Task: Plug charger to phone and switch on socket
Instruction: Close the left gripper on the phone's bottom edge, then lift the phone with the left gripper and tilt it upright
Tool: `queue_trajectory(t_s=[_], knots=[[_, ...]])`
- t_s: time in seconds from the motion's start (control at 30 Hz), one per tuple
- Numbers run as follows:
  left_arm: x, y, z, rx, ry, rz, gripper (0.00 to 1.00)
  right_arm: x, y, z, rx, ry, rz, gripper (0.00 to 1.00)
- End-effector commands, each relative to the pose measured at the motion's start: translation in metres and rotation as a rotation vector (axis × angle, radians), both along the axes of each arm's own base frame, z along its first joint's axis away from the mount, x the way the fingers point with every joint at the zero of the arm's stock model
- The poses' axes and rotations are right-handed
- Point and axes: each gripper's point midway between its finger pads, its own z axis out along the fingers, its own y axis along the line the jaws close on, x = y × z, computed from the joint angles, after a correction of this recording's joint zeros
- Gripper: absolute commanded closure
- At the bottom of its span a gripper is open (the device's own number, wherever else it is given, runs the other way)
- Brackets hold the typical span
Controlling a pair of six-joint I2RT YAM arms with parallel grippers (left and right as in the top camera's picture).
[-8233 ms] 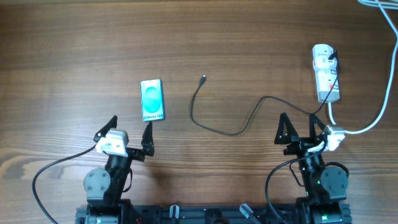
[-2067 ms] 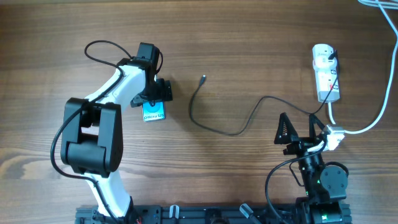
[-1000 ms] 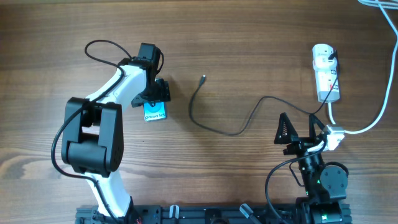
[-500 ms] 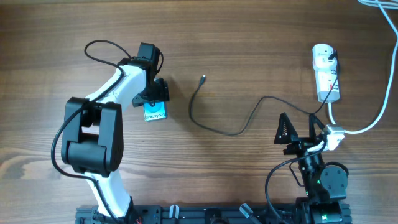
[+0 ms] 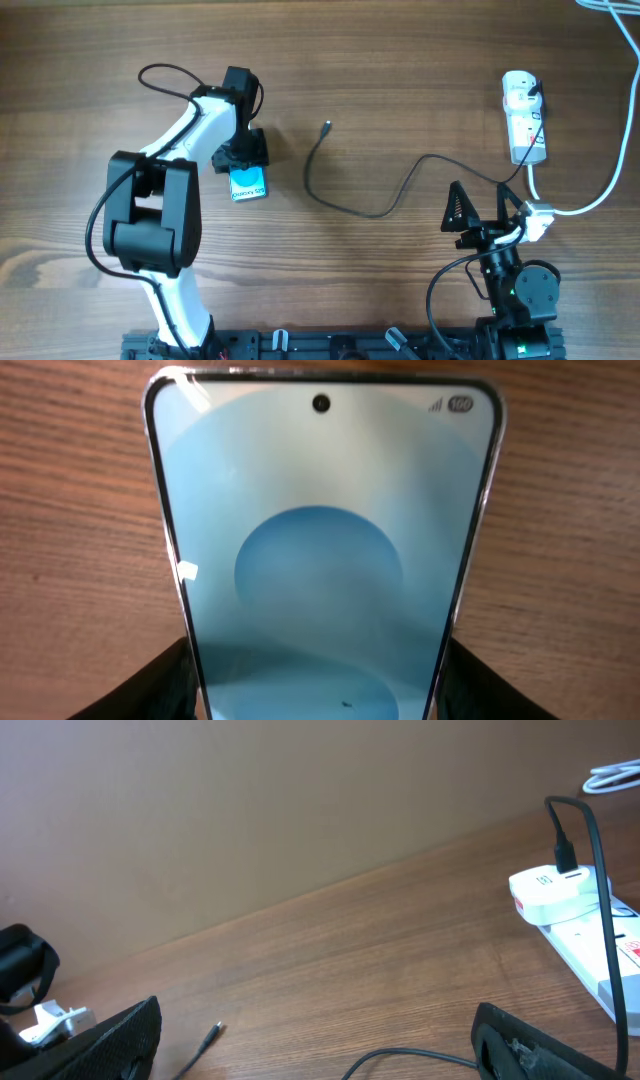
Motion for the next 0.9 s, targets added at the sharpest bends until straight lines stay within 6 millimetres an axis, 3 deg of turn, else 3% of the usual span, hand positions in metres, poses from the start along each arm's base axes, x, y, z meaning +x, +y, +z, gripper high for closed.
queue_trajectory(t_s=[0.0, 0.13, 0.27, 0.4, 0.47, 0.57, 0.7, 0.87], knots=[[0.027, 0.0, 0.034, 0.012, -0.058, 0.009, 0.45, 0.0, -0.001, 0.0, 0.006, -0.002, -0.008, 0.0], [0.048, -0.004, 0.079, -0.005, -0.145, 0.01, 0.47, 0.0, -0.001, 0.0, 0.006, -0.002, -0.008, 0.0], [0.054, -0.012, 0.129, -0.068, -0.253, 0.007, 0.49, 0.0, -0.001, 0.0, 0.006, -0.001, -0.008, 0.0], [0.048, -0.037, 0.173, -0.233, -0.338, -0.017, 0.66, 0.0, -0.001, 0.0, 0.006, -0.002, -0.008, 0.0], [0.045, -0.046, 0.19, -0.298, -0.372, -0.013, 0.8, 0.0, -0.001, 0.0, 0.006, -0.002, -0.008, 0.0], [0.044, -0.046, 0.203, -0.325, -0.397, 0.075, 0.96, 0.0, -0.001, 0.0, 0.006, -0.002, -0.008, 0.0], [0.039, -0.058, 0.207, -0.411, -0.369, 0.136, 0.96, 0.0, -0.001, 0.0, 0.006, -0.002, -0.008, 0.0], [0.021, -0.104, 0.225, -0.718, -0.216, 0.239, 0.96, 0.0, -0.001, 0.0, 0.006, -0.002, -0.008, 0.0]])
